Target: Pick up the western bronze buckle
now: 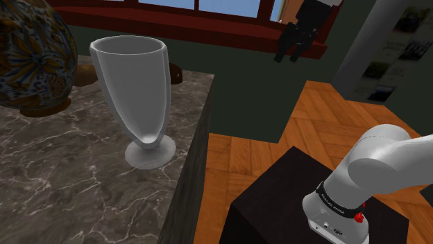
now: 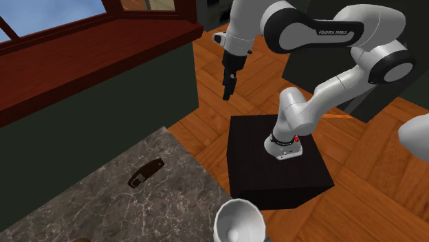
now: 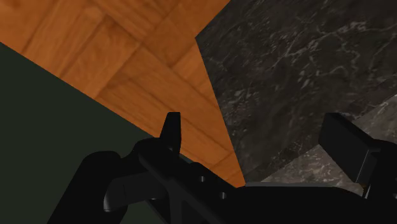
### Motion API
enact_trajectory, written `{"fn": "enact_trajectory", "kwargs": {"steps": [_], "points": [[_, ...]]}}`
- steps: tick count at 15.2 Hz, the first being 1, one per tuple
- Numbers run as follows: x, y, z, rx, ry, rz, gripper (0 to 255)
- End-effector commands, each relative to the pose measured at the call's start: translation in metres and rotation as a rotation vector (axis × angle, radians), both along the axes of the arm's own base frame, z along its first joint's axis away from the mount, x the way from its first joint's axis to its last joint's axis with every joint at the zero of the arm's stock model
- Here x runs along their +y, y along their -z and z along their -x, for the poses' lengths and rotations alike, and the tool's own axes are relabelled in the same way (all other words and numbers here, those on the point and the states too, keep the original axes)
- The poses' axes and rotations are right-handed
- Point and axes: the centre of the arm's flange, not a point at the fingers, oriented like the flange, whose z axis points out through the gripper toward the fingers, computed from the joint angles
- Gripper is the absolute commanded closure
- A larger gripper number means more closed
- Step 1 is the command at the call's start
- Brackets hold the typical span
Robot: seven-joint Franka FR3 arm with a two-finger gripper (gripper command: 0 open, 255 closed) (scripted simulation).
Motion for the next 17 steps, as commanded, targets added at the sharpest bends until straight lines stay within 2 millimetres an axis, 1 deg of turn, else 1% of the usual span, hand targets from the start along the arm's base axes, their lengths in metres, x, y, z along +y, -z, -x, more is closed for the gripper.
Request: {"fn": "enact_trajectory", "kwargs": {"steps": [1,9,17], "points": [[0.0,0.0,0.0,0.0,0.0,0.0,0],[0.062,0.006,-0.095,0.037,-0.164,0.041,0],[0.138,0.019,-0.178,0.075,-0.328,0.082,0]]}}
